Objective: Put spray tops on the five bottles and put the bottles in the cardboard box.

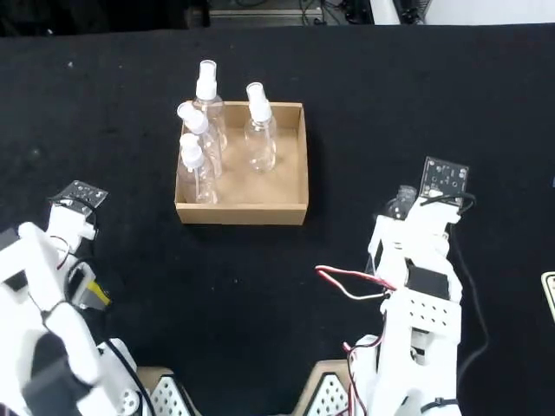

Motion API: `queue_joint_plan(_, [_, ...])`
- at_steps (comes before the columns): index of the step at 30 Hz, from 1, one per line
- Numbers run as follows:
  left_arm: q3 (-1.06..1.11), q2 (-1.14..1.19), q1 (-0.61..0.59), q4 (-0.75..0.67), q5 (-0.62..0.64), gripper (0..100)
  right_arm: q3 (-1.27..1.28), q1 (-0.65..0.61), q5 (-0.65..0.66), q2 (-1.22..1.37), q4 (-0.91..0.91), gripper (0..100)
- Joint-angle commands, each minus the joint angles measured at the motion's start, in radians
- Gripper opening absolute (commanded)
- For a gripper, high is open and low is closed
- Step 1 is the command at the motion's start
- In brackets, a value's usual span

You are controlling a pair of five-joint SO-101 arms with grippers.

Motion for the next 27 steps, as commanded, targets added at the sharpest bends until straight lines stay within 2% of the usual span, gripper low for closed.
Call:
queue_joint_plan(1, [-0.124,0.126,-0.081,-0.094,0.02,26,-0.004,-0.02,0.0,-0.035,-0.026,1.0])
queue_joint_plan(9, [-0.34,0.27,-0.226,-0.103,0.026,26,-0.004,-0.02,0.0,-0.038,-0.026,1.0])
queue_joint_plan(13, [-0.369,0.302,-0.263,-0.086,0.02,26,-0.004,-0.02,0.0,-0.038,-0.026,1.0])
queue_joint_plan(20, [-0.375,0.31,-0.222,0.083,-0.095,26,-0.004,-0.02,0.0,-0.036,-0.026,1.0])
queue_joint_plan(27, [-0.364,0.362,-0.22,0.012,-0.097,26,-0.004,-0.02,0.0,-0.035,-0.026,1.0])
